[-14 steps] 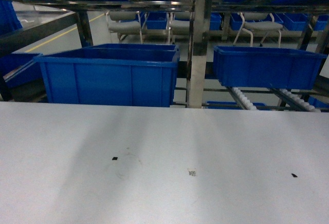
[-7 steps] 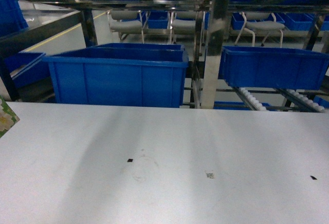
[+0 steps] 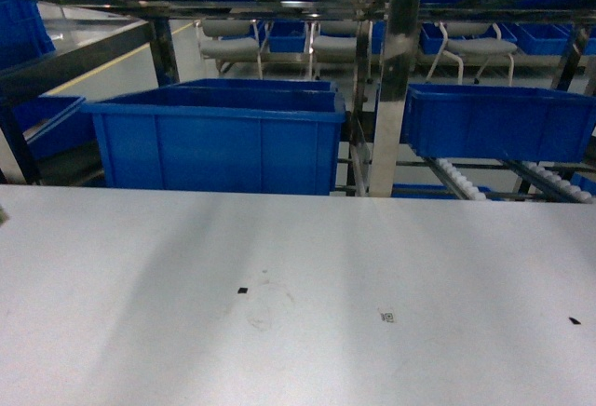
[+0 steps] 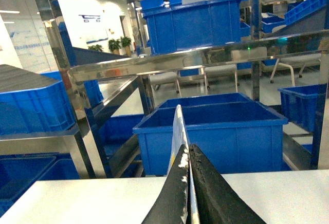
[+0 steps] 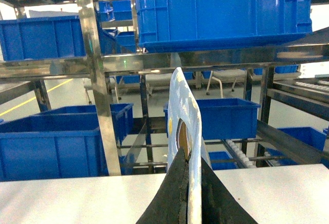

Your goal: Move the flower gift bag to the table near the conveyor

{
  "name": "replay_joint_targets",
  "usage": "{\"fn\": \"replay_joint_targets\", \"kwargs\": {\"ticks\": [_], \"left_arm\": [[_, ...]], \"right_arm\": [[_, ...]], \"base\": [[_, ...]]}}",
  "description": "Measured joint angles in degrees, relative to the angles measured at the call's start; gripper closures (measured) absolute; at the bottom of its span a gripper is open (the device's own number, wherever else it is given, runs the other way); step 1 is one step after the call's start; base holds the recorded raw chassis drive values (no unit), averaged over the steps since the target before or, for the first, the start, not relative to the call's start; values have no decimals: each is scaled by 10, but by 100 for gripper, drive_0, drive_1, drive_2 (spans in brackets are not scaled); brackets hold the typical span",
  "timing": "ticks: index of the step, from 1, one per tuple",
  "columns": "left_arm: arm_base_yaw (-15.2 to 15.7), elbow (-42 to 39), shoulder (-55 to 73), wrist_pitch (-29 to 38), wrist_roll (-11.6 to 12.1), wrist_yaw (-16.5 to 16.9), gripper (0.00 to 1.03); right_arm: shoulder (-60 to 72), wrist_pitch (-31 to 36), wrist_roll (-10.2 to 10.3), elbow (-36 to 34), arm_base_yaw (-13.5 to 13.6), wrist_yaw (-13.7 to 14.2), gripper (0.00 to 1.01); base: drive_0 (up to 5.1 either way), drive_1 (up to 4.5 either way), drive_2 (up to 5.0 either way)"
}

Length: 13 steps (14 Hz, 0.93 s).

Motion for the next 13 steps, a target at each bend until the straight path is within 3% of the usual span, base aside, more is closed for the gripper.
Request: {"fn": "replay_joint_targets", "kwargs": {"ticks": [2,4,6,10,13], "left_arm": [[0,0,0,0,0,0,101],[0,0,0,0,0,0,101],[0,0,0,0,0,0,101],[0,0,0,0,0,0,101],[0,0,0,0,0,0,101]], "right_arm": [[52,43,-7,-6,13,-13,99],[165,158,-10,-13,27,-31,99],[205,197,-13,-16,26,-30,99],[442,394,-16,-5,22,-52,99],[582,481,-17,38,18,-57,99]], "base": [[0,0,0],[0,0,0],[0,0,0],[0,0,0],[0,0,0]]}}
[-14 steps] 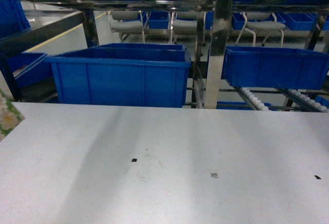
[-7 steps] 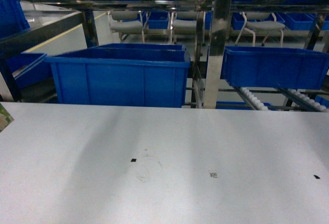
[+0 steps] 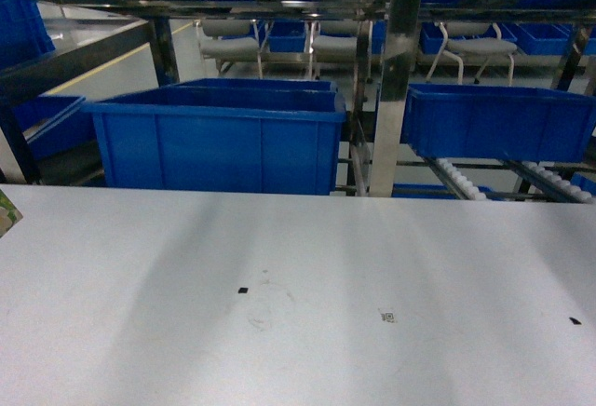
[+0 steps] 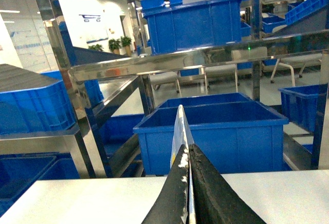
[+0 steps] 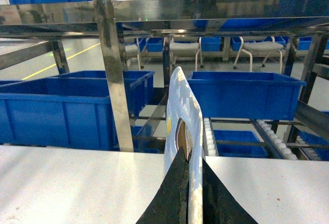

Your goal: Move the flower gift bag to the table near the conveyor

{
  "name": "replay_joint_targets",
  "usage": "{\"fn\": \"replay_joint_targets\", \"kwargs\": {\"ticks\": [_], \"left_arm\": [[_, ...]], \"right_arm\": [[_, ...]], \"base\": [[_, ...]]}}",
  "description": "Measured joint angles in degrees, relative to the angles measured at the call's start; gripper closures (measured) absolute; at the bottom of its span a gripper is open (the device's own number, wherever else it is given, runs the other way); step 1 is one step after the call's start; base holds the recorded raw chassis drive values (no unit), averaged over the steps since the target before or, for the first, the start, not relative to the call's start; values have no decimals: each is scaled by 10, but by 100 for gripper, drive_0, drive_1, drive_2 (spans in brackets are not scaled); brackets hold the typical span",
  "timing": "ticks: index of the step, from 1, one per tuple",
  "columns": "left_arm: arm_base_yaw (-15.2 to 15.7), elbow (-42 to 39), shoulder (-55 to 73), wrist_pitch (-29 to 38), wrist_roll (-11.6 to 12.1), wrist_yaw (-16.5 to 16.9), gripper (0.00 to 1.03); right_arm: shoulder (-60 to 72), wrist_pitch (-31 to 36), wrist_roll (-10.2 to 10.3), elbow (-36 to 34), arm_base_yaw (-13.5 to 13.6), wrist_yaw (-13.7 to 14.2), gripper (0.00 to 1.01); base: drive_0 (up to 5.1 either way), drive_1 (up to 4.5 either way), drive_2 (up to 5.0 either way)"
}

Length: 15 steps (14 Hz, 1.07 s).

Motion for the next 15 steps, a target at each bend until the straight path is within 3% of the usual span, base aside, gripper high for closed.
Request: {"fn": "replay_joint_targets", "kwargs": {"ticks": [3,6,9,15], "left_arm": [[0,0,0,0,0,0,101],[0,0,0,0,0,0,101],[0,0,0,0,0,0,101],[0,0,0,0,0,0,101]], "right_arm": [[125,66,0,41,0,-13,99],[252,66,7,82,-4,-30,99],[348,65,10,120,-3,-27,99],[420,67,4,188,-2,-12,99]], "base": [[0,0,0],[0,0,0],[0,0,0],[0,0,0]]}}
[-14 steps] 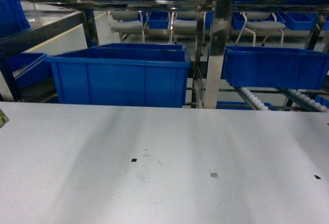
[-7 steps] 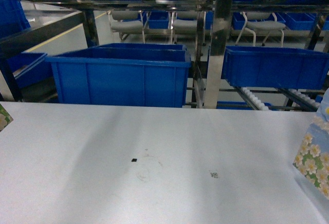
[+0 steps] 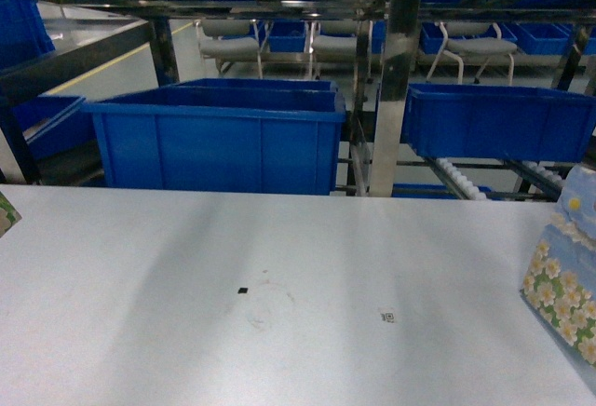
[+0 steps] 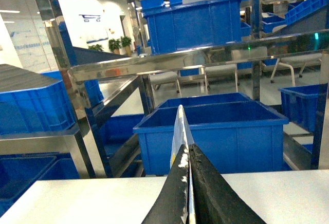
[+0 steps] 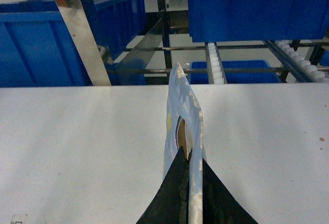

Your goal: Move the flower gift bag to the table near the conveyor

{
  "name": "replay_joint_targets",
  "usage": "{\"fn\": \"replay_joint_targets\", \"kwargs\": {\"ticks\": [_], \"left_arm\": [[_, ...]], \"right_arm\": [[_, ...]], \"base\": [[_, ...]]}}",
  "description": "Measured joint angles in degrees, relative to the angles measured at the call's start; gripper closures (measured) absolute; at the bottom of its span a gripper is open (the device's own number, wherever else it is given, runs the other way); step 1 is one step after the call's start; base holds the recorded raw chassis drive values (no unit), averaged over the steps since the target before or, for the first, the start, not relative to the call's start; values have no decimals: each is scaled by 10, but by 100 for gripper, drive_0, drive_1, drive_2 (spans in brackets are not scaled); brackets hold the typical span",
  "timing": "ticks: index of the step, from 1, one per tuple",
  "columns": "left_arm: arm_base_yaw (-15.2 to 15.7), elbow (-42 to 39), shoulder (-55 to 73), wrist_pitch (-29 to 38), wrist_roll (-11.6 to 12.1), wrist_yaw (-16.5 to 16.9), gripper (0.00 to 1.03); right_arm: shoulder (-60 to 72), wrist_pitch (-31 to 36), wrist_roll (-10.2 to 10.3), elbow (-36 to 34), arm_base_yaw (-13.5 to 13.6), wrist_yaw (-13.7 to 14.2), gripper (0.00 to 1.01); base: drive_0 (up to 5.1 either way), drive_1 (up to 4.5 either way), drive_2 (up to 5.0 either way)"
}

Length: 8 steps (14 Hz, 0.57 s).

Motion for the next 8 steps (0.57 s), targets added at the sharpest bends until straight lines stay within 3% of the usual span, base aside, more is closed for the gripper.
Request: {"fn": "replay_joint_targets", "kwargs": {"ticks": [5,8], "left_arm": [[0,0,0,0,0,0,101],[0,0,0,0,0,0,101]], "right_arm": [[21,6,-13,-16,-1,0,99],[-33,-1,-12,-61,-5,9,63]], "base": [[0,0,0],[0,0,0]]}}
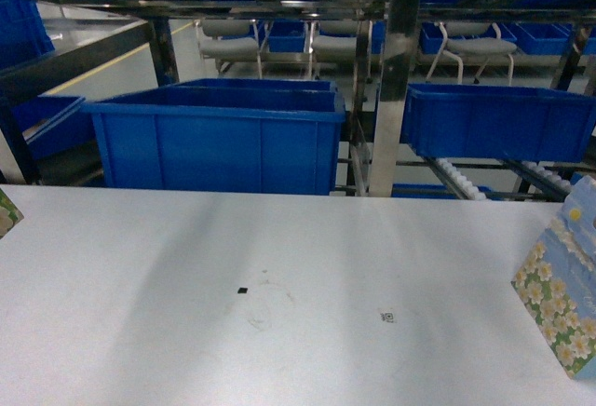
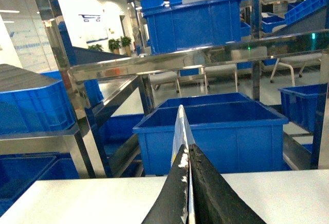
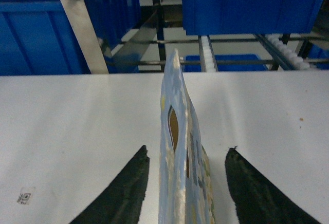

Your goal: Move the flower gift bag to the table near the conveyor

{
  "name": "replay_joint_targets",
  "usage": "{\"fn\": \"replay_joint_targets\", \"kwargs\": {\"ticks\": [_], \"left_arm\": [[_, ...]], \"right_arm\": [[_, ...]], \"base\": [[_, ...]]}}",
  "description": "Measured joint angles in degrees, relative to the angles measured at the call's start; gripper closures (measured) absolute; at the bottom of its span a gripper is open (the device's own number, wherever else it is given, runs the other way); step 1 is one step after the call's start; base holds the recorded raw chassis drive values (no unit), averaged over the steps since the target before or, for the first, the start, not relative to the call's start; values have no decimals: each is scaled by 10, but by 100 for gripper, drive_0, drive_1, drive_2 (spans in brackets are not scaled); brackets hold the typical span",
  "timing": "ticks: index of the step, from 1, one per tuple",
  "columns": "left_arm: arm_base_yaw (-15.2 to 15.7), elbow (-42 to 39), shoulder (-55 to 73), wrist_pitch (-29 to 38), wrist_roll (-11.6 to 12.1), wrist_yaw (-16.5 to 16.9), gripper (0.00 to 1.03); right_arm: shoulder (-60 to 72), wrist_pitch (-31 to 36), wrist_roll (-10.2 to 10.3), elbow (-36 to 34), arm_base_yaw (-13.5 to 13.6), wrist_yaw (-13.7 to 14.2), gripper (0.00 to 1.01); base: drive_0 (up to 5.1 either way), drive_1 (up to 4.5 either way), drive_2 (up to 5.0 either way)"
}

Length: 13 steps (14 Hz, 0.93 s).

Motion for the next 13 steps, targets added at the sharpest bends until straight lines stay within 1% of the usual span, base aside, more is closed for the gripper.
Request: {"fn": "replay_joint_targets", "kwargs": {"ticks": [2,3,4,5,8,9,11,13], "left_arm": [[0,0,0,0,0,0,101],[0,0,0,0,0,0,101],[0,0,0,0,0,0,101],[0,0,0,0,0,0,101],[0,0,0,0,0,0,101],[0,0,0,0,0,0,101],[0,0,0,0,0,0,101],[0,0,0,0,0,0,101]], "right_arm": [[-56,2,-7,-20,0,6,37],[-93,3,-17,-39,0,14,19],[-121,2,-26,-52,-1,26,4],[-150,2,-26,-65,-5,29,2],[-259,3,-26,-118,-22,29,3],[-274,3,-26,-138,-31,20,3],[-316,1,-25,-180,-46,11,3],[-380,3,-23,-219,-52,-1,3]], "base": [[0,0,0],[0,0,0],[0,0,0],[0,0,0],[0,0,0],[0,0,0],[0,0,0],[0,0,0]]}}
